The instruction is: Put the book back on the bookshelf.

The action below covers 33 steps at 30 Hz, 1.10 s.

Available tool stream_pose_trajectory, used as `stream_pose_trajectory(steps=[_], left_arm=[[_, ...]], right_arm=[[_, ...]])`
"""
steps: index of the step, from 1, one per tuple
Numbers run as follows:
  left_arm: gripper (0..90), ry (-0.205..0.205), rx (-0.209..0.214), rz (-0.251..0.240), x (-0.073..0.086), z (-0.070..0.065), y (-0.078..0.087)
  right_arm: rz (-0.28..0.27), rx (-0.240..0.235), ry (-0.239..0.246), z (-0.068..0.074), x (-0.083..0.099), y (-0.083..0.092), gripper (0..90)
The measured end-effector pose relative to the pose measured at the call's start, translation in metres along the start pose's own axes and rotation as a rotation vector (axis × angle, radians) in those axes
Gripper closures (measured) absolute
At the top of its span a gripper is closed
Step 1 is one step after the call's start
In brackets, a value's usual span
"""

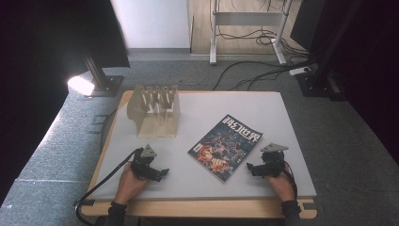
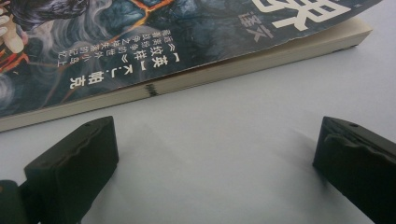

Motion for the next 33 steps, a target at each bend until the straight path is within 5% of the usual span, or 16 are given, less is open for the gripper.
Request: stream_pose_trajectory(steps=[11, 14, 16, 18, 33], left_arm=[[0.0, 0.023, -0.009, -0.003, -0.001, -0.001, -0.001], [0.0, 0.046, 0.064, -0.008, -0.007, -0.003, -0.001], [0.0, 0.047, 0.075, -0.008, -0.009, -0.004, -0.001], [0.0, 0.001, 0.056, 0.0, -0.016, -0.009, -0.001], [0.0, -0.072, 0.078, -0.005, -0.064, -0.025, -0.013]], right_arm=[[0.001, -0.002, -0.002, 0.0, 0.0, 0.0, 0.0], [0.004, -0.005, -0.002, 0.0, -0.001, 0.0, 0.0], [0.008, -0.004, -0.002, 0.0, -0.001, 0.0, 0.0], [0.014, -0.005, 0.001, -0.001, -0.002, 0.001, 0.0], [-0.025, -0.017, 0.037, -0.005, -0.029, 0.014, 0.0]])
Point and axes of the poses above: each handheld gripper's, and its own axes: y roughly backward along the jaws, x roughly out of its underside, z roughly to its left, the point moved 6 cm from there along -y, roughly forward along the jaws, and after that the axes turned 4 degrees about y, right-handed, at the moved point
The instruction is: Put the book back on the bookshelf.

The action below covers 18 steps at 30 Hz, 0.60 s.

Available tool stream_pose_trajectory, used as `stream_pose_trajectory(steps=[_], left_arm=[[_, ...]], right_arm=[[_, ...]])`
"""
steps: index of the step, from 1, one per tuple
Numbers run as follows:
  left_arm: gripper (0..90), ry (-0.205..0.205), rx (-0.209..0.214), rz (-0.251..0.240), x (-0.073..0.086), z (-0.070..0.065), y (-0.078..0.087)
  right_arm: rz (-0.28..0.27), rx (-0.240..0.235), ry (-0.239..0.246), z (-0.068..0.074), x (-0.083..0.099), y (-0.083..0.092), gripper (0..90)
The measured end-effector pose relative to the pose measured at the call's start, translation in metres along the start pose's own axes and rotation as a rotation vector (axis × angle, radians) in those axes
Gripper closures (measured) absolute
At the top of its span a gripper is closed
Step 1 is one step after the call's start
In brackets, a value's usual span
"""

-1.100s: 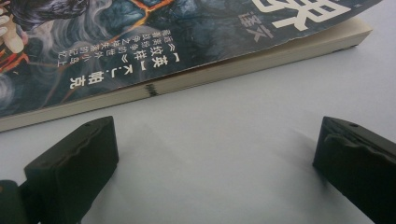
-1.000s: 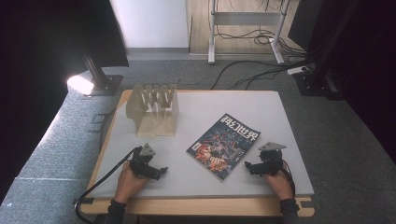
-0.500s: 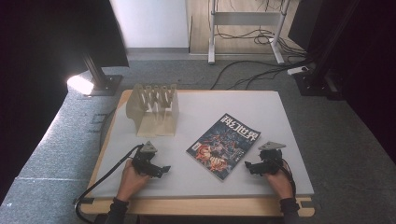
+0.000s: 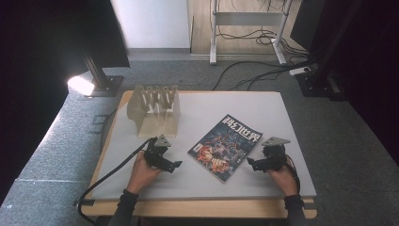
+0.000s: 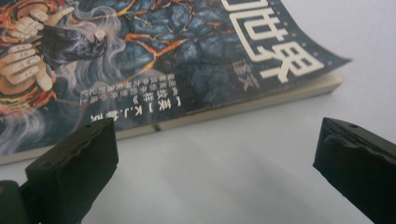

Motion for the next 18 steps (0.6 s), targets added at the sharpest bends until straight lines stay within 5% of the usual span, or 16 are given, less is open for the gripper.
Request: stream_pose_trajectory(steps=[18], left_arm=[[0.0, -0.071, 0.029, 0.02, -0.049, -0.012, -0.034]], right_arm=[[-0.011, -0.017, 0.058, -0.014, -0.04, -0.024, 2.7]])
Point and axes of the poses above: each handheld gripper's, and its own axes: y roughly backward along the jaws, x roughly out of its underside, z roughly to its left, the point moved 6 cm from there along -y, roughly forward along the jaws, and after that the axes turned 4 degrees about y, right-handed, at the moved point
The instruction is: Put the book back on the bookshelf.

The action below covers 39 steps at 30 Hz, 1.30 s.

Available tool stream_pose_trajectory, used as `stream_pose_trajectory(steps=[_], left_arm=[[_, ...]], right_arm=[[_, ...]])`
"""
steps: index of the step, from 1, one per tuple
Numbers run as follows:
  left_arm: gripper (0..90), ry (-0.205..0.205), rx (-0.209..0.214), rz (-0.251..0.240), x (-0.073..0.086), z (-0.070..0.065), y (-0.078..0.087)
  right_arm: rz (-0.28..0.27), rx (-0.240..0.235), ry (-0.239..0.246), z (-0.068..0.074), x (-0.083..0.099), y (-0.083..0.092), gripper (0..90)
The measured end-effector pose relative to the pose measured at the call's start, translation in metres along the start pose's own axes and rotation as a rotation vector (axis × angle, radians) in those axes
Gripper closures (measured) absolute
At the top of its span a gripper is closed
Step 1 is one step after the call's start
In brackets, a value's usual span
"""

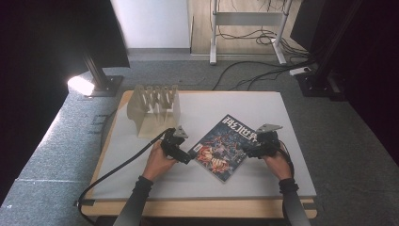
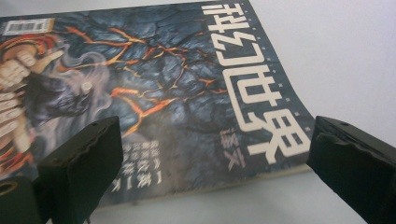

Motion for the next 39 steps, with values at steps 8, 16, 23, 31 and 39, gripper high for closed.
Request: stream_pose_trajectory(steps=[8, 16, 23, 31, 39], left_arm=[[0.0, -0.008, 0.026, 0.012, -0.018, 0.0, -0.022], [0.0, -0.012, 0.049, 0.016, -0.013, -0.003, -0.042], [0.0, -0.003, 0.108, 0.022, -0.008, -0.009, -0.053], [0.0, -0.012, 0.142, 0.017, -0.005, -0.016, -0.054], [0.0, -0.018, 0.15, 0.024, 0.006, -0.019, -0.044]], right_arm=[[0.021, -0.002, 0.001, -0.014, -0.004, -0.021, 2.9], [0.058, -0.004, -0.001, -0.032, -0.001, -0.042, 2.5], [0.062, -0.056, -0.045, -0.04, 0.002, -0.052, 2.8], [0.042, -0.101, -0.082, -0.033, 0.007, -0.051, 3.5], [0.049, -0.097, -0.08, -0.013, 0.011, -0.044, 2.5]])
Point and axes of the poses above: each handheld gripper's, and its own axes: y roughly backward along the jaws, x roughly out of its underside, z roughly to its left, the point moved 6 cm from there along -y, roughly forward along the jaws, and after that the axes turned 4 degrees about y, right-handed, at the moved point
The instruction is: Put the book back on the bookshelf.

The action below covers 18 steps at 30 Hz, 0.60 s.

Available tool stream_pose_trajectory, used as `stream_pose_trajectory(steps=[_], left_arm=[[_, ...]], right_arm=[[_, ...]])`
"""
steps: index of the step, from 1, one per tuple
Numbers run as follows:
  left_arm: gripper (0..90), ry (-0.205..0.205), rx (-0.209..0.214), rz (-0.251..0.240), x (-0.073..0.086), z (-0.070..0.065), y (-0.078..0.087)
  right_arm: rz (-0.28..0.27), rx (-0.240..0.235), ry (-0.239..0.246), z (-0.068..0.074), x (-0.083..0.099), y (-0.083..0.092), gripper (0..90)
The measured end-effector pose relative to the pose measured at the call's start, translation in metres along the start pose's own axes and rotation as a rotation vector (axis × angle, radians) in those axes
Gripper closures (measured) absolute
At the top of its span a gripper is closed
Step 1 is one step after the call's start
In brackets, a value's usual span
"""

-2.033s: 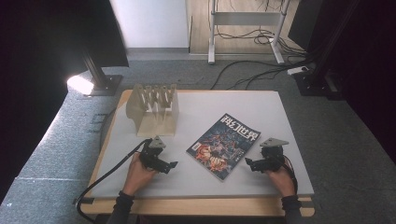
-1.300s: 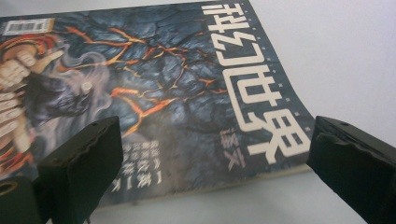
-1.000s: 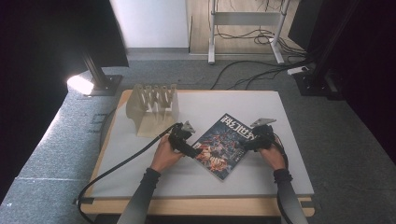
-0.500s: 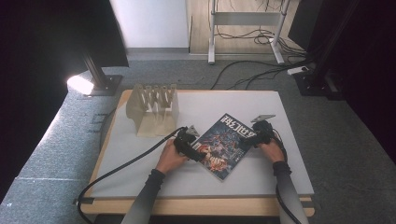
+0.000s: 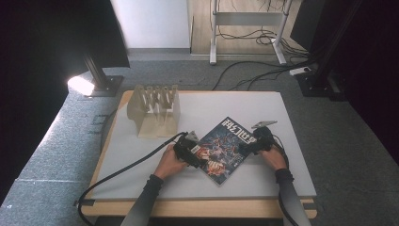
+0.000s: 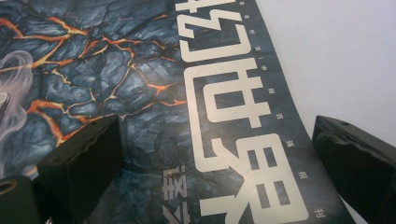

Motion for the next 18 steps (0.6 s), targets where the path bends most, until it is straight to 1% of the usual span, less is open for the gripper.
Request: stream_pose_trajectory(steps=[3, 4, 5, 6, 7, 8, 9, 10, 11, 12, 13, 15, 16, 18], left_arm=[[0.0, -0.001, -0.001, 0.003, 0.006, -0.001, 0.005], [0.0, 0.0, 0.001, 0.003, 0.008, -0.002, 0.007], [0.0, 0.0, 0.0, 0.002, 0.01, -0.002, 0.008], [0.0, 0.002, -0.001, 0.002, 0.012, -0.003, 0.01], [0.0, -0.002, -0.001, 0.004, 0.014, -0.004, 0.011], [0.0, -0.001, 0.0, 0.004, 0.018, -0.005, 0.015], [0.0, 0.0, -0.001, 0.004, 0.02, -0.005, 0.016], [0.0, 0.0, -0.001, 0.004, 0.02, -0.005, 0.016], [0.0, -0.001, -0.002, 0.005, 0.022, -0.006, 0.018], [0.0, 0.002, -0.003, 0.004, 0.024, -0.007, 0.019], [0.0, 0.002, -0.004, 0.005, 0.025, -0.008, 0.02], [0.0, -0.004, -0.003, 0.005, 0.031, -0.01, 0.024], [0.0, -0.004, -0.003, 0.005, 0.031, -0.01, 0.024], [0.0, -0.004, -0.003, 0.002, 0.034, -0.012, 0.026]], right_arm=[[-0.007, -0.005, 0.012, 0.01, 0.003, 0.002, 2.1], [-0.007, -0.005, 0.012, 0.01, 0.003, 0.002, 2.1], [-0.012, -0.005, 0.005, 0.013, 0.004, 0.003, 2.0], [-0.018, -0.005, 0.0, 0.02, 0.006, 0.004, 2.0], [-0.018, -0.005, 0.0, 0.02, 0.006, 0.004, 2.0], [-0.017, -0.003, 0.003, 0.026, 0.008, 0.006, 2.0], [-0.018, -0.006, 0.007, 0.03, 0.009, 0.006, 1.9], [-0.018, -0.006, 0.007, 0.03, 0.009, 0.006, 1.9], [-0.017, -0.009, 0.013, 0.036, 0.011, 0.008, 1.9], [-0.017, -0.009, 0.013, 0.036, 0.011, 0.008, 1.9], [-0.014, -0.007, 0.018, 0.042, 0.013, 0.01, 2.0], [-0.016, 0.0, 0.024, 0.048, 0.015, 0.012, 2.0], [-0.016, 0.0, 0.024, 0.048, 0.015, 0.012, 2.0], [-0.019, 0.006, 0.033, 0.056, 0.017, 0.014, 2.1]])
Point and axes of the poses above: each handheld gripper's, and its own axes: y roughly backward along the jaws, x roughly out of its underside, z roughly to its left, the point moved 6 cm from there along -y, roughly forward along the jaws, and after that the axes turned 4 degrees about y, right-handed, at the moved point
